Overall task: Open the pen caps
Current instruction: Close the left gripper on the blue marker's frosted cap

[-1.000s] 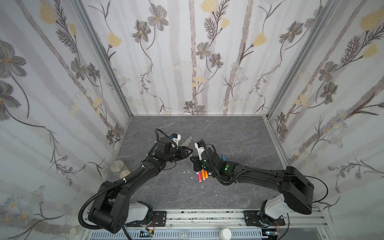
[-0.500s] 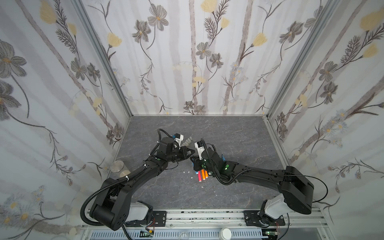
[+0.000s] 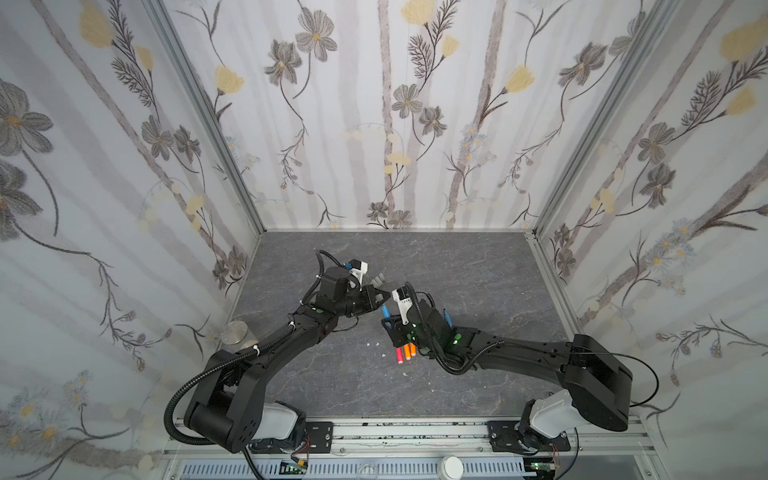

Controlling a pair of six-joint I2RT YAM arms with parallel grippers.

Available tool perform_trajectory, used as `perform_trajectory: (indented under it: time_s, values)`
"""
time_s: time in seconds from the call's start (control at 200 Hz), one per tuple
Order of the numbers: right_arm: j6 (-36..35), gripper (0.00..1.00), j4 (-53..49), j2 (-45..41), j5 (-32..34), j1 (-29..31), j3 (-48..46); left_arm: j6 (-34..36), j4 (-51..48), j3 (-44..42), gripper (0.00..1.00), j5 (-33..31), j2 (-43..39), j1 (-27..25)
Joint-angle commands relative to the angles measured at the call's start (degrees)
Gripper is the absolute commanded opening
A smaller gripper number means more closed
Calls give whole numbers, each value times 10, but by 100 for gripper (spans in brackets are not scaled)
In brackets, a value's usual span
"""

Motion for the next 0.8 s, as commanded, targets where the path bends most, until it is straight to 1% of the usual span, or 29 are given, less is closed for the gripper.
perform_trajectory:
  time_s: [0.0,0.3,0.505,0.545,0.734,0.794]
  values:
    - [-1,32,32,-3,-9,0,-4,2,3,11,0,-3,6,0]
    - [-16,30,31,14,-5,-5,20,5,-4,23,0,0,19,0]
    - [-20,26,34,22,1,-9,23,4,0,21,0,1,17,0]
    - [-20,24,35,23,4,-9,22,3,3,18,0,2,19,0]
    - [-18,0,40,28,0,-10,21,5,8,16,0,1,21,0]
    - [-18,0,44,30,-2,-10,18,10,2,22,0,-2,24,2]
